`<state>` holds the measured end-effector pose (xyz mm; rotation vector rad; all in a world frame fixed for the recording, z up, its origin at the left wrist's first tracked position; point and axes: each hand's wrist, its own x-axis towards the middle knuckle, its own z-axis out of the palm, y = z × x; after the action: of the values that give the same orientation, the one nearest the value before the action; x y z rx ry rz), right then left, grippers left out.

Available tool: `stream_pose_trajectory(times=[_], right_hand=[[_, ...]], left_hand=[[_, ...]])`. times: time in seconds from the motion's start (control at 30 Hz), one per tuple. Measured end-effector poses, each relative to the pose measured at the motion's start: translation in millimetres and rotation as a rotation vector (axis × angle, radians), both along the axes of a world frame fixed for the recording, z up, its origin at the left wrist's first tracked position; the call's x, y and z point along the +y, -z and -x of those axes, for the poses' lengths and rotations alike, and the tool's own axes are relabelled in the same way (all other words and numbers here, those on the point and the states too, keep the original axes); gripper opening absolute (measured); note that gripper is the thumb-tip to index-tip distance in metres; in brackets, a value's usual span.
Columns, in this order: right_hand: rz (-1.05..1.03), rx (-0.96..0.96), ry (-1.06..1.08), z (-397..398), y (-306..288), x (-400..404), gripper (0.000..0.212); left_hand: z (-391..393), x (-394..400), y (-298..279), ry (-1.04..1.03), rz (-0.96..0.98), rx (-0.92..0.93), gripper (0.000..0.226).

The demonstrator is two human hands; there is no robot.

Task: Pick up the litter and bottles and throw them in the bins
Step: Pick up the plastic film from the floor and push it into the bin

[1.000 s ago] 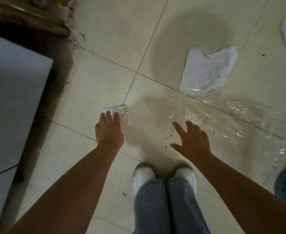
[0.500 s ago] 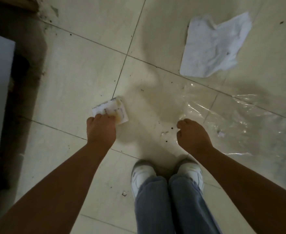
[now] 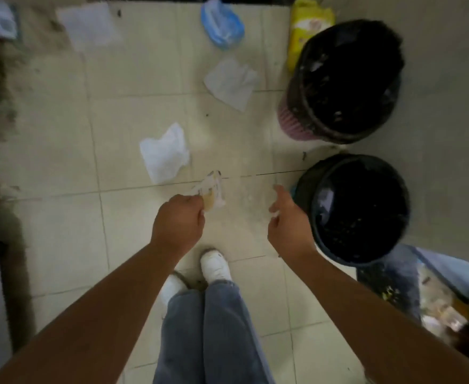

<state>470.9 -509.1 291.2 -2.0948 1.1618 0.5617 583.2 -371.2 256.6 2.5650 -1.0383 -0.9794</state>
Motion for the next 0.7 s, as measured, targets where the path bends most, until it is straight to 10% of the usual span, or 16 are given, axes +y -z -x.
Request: stream_pose_trajectory(times=[0.37, 0.7], right_hand=[[0.126, -0.124, 0.976, 201, -126, -192, 0.028], [0.299, -0.001, 0.878, 283, -116, -259, 0.029]], left_hand=[[129, -198, -115, 0.114, 0.140, 0.216, 0.010], [227, -317, -91, -0.148, -0.171, 0.397, 0.024]])
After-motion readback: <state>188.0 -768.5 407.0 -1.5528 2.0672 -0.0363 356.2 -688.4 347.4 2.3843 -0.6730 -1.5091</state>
